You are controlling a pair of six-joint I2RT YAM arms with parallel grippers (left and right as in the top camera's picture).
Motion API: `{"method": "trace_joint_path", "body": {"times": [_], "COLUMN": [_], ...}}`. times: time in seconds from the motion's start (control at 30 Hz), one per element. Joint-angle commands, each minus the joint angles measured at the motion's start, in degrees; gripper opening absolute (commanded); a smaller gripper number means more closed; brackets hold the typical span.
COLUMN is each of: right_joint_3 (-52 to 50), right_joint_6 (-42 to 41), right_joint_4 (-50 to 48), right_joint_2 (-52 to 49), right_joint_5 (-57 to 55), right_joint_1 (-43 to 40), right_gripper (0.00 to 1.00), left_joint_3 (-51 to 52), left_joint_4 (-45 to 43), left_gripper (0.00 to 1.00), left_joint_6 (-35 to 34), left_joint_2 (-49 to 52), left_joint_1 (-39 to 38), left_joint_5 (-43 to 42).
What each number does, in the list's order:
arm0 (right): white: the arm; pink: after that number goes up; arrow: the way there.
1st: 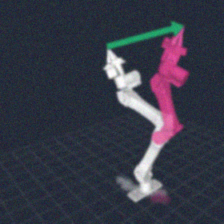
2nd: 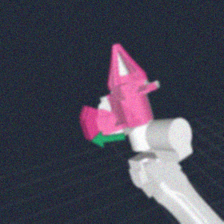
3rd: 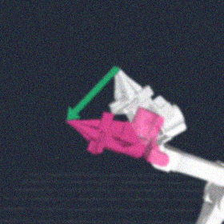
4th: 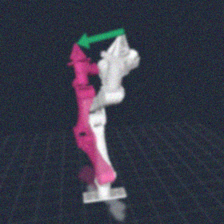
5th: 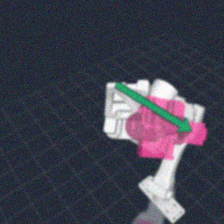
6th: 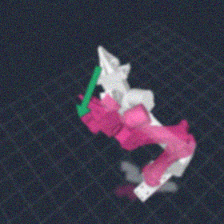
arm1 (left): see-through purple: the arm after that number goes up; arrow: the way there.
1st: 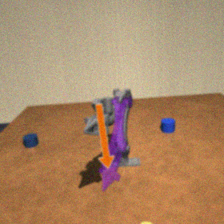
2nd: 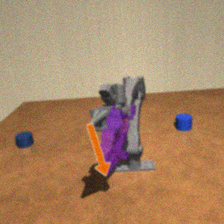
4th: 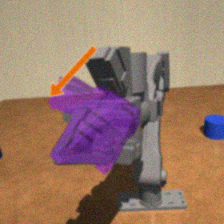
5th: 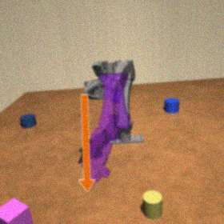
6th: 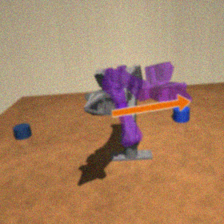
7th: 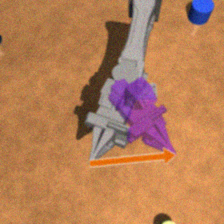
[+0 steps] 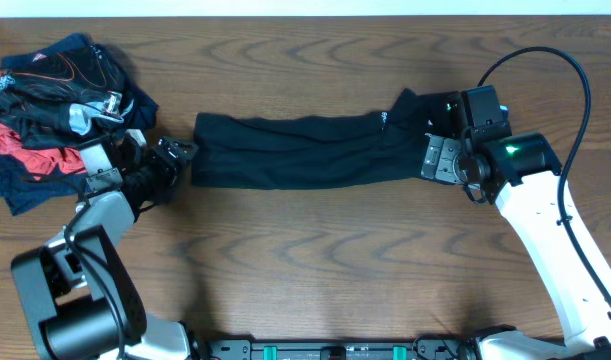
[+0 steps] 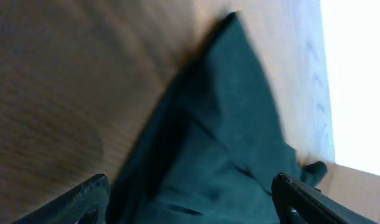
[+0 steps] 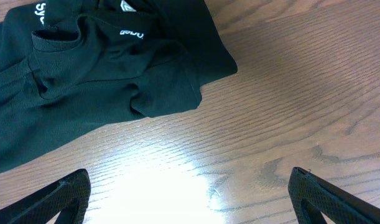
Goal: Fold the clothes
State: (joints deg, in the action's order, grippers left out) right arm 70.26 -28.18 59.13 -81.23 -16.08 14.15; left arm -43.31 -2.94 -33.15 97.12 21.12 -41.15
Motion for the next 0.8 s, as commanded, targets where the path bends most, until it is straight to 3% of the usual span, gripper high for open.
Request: {"method": "trace_joint_path", "body": {"times": [0.0,0.3,0.47,0.7,0.77], "right_joint_3": [0.90,0.90,0.90,0.90,0.90], "right_joint_6": [0.46,0.46,0.46,0.44,0.44], "right_joint_4": [0.11,0.02,-0.24,-1.38,-1.46], "right_joint_2": [1.27,1.27,1.27,1.27,1.27], "right_joint_5": [0.02,0.02,0.02,0.28,1.09], "right_joint_1": [0.50,0.50,0.50,0.50,0.50], "right_gripper": [0.99,0.99,0.99,0.99,0.99], "left_joint_3": [-1.16,-2.05,-2.97,-5.95,-6.51], "left_joint_4": [0.04,-7.15,-8.59,-8.96,-9.01], "left_gripper": [0.85,0.86,0.79,0.79,0.65], "left_joint_6": [0.50,-1.79,-2.62,-3.19,-3.19], "left_joint_2": [5.88,17.14,18.10,18.10,18.10], "left_joint_1": [0.02,-1.31,-3.48,-8.20,-9.14], "left_joint_5": [2.21,-5.05,-8.04,-12.02,-12.00]}}
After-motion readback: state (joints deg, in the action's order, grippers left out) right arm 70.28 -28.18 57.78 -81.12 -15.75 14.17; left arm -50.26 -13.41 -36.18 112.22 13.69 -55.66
